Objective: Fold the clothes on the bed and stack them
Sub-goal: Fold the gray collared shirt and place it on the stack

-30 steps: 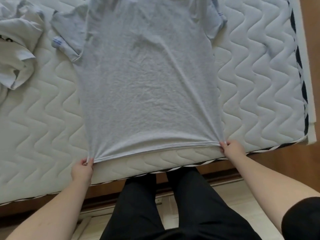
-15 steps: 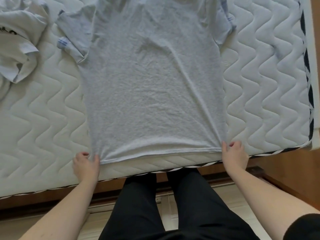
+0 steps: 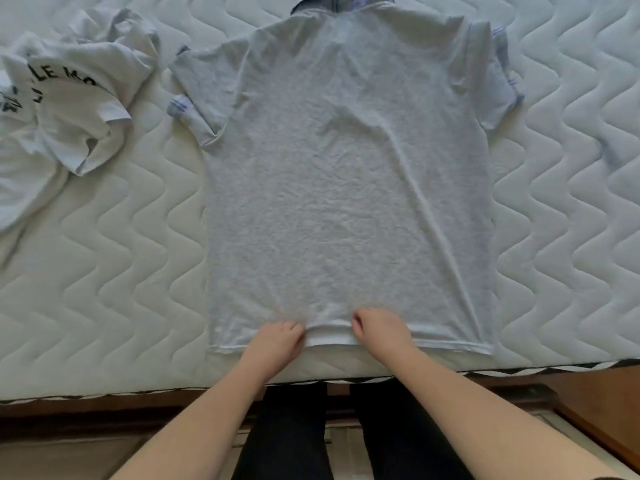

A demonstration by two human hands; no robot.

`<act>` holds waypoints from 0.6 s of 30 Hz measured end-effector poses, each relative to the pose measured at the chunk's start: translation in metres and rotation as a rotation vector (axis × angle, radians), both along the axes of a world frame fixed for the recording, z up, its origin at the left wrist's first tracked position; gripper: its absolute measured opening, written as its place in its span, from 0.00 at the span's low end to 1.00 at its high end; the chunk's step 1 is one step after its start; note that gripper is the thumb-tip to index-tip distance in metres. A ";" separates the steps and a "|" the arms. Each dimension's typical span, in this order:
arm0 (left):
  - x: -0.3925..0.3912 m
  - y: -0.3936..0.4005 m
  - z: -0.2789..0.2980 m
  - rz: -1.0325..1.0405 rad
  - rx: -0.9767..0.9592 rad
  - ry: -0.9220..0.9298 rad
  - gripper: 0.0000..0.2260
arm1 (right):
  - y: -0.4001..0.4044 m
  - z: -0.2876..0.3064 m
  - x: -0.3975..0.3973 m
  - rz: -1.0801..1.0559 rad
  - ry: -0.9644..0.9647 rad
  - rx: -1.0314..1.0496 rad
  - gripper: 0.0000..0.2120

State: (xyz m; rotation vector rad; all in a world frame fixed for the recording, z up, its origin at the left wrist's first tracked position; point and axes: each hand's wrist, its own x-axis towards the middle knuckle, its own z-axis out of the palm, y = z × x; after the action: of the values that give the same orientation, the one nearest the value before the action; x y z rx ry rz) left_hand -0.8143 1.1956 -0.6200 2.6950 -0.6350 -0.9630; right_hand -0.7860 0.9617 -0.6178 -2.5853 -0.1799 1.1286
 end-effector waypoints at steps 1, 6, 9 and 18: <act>0.002 0.002 0.000 0.031 0.006 0.044 0.07 | 0.003 0.000 0.006 -0.001 0.013 -0.028 0.13; 0.040 0.027 -0.003 0.271 -0.035 0.107 0.12 | 0.020 0.008 0.058 -0.100 -0.085 0.001 0.13; 0.085 0.051 -0.002 0.435 -0.112 0.028 0.08 | 0.037 0.011 0.107 -0.147 -0.184 0.088 0.11; 0.241 0.119 0.015 0.793 -0.279 -0.236 0.13 | 0.098 0.008 0.253 -0.173 -0.375 0.096 0.27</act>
State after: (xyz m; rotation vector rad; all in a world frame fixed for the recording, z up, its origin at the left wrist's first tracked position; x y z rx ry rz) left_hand -0.5729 1.3142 -0.6048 2.4570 0.2621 -0.3212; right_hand -0.5333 1.0595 -0.6097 -2.6414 -0.0877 0.5566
